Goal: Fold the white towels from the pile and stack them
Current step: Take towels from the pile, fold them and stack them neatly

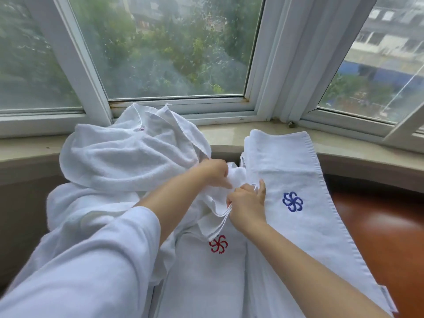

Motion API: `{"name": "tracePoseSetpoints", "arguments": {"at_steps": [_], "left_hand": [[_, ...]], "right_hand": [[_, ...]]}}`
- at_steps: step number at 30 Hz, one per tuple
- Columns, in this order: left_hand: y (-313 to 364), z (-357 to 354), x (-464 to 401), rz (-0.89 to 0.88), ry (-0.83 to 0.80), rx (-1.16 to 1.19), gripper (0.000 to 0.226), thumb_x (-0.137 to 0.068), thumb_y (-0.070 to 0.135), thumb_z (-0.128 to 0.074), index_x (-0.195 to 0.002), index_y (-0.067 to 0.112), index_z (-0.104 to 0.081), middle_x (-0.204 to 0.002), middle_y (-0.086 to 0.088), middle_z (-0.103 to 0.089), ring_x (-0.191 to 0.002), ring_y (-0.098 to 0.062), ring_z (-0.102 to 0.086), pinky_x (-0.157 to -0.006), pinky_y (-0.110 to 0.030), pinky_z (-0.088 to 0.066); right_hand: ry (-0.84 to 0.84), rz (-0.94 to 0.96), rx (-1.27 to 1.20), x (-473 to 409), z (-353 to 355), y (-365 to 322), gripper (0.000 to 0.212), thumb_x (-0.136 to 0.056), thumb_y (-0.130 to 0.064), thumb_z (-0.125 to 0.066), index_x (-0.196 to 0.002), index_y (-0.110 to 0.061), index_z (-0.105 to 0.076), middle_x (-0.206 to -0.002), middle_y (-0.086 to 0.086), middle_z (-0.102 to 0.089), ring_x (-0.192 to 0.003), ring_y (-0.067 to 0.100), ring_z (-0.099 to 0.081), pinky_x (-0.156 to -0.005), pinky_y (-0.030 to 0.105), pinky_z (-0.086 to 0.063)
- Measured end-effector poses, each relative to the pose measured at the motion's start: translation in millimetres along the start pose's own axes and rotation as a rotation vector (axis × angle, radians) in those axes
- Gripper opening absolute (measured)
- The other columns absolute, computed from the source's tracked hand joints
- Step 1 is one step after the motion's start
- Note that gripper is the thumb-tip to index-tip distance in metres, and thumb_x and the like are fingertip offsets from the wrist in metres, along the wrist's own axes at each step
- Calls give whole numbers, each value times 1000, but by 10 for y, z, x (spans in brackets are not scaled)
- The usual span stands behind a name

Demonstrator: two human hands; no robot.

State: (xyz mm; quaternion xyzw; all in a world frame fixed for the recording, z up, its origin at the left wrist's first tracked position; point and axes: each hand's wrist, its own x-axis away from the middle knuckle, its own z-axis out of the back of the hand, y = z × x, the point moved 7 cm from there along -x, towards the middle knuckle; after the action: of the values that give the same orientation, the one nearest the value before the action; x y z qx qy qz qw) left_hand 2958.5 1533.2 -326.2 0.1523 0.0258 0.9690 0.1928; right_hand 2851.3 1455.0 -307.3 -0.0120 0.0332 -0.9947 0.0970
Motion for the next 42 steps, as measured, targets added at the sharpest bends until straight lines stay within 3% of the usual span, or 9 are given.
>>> {"name": "tracePoseSetpoints", "arguments": {"at_steps": [8, 12, 16, 21, 26, 30, 34, 39, 42], "left_hand": [[170, -259, -331, -120, 13, -193, 86, -79, 45, -61, -145, 9, -21, -129, -10, -49, -109, -31, -56, -69, -34, -38], [-8, -117, -335, -81, 63, -98, 64, -83, 22, -63, -138, 10, -31, -121, -12, -54, -109, -32, -58, -73, -37, -45], [-331, 345, -217, 41, 219, 258, 75, -79, 21, -64, -145, 25, -28, -137, -7, -49, -118, -30, -54, -92, -38, -46], [-454, 578, -89, 74, 300, 334, 80, -73, 24, -67, -141, 34, -26, -125, -2, -55, -104, -31, -58, -86, -36, -48], [-598, 670, -5, 74, 377, 491, 76, -69, 26, -68, -137, 25, -35, -104, 2, -52, -99, -25, -54, -82, -34, -47], [-679, 733, 66, 40, 418, 555, 79, -55, 35, -59, -130, 26, -39, -86, 11, -50, -90, -21, -52, -73, -29, -41], [-753, 763, 75, 7, 428, 589, 72, -53, 36, -60, -123, 29, -42, -81, 20, -47, -85, -19, -52, -69, -26, -38], [-770, 738, 32, -13, 410, 613, 63, -58, 31, -65, -117, 31, -43, -83, 15, -52, -82, -16, -53, -60, -21, -37], [-744, 729, 11, -18, 382, 622, 59, -59, 29, -66, -114, 30, -44, -82, 16, -52, -82, -17, -54, -61, -22, -38]], "right_hand": [[-66, 9, 93, -139, -134, -83, 31, -84, -8, -45, -103, -21, -66, -107, -2, -58, -124, 22, -35, -108, 54, 22], [-122, 72, 163, -90, -190, -115, 28, -89, -11, -46, -112, -16, -62, -113, 3, -55, -126, 25, -34, -110, 55, 19], [-157, 104, 182, -76, -181, -137, 27, -88, -10, -48, -109, -16, -64, -113, 3, -57, -126, 25, -36, -111, 55, 18], [47, -6, 109, -294, -3, -151, 25, -87, -14, -48, -108, -15, -62, -115, 5, -54, -126, 28, -33, -110, 49, 24], [49, -149, 33, -621, -134, -48, 24, -86, -13, -48, -105, -19, -61, -120, 5, -41, -118, 27, -28, -93, 37, -16], [88, -249, -47, -821, -268, 10, 17, -86, -13, -43, -89, -19, -59, -112, 2, -44, -110, 25, -33, -87, 33, -21], [157, -266, -134, -1092, -323, -51, 22, -86, -11, -39, -88, -15, -61, -105, 4, -48, -112, 28, -36, -110, 40, -8], [102, -283, -64, -1320, -486, -25, 27, -89, -22, -42, -104, -15, -64, -124, 9, -46, -127, 30, -29, -117, 46, 9], [56, -310, -106, -1359, -573, 20, 70, -90, -47, -52, -147, -13, -28, -156, 16, -13, -144, 33, -7, -117, 42, 8]]}}
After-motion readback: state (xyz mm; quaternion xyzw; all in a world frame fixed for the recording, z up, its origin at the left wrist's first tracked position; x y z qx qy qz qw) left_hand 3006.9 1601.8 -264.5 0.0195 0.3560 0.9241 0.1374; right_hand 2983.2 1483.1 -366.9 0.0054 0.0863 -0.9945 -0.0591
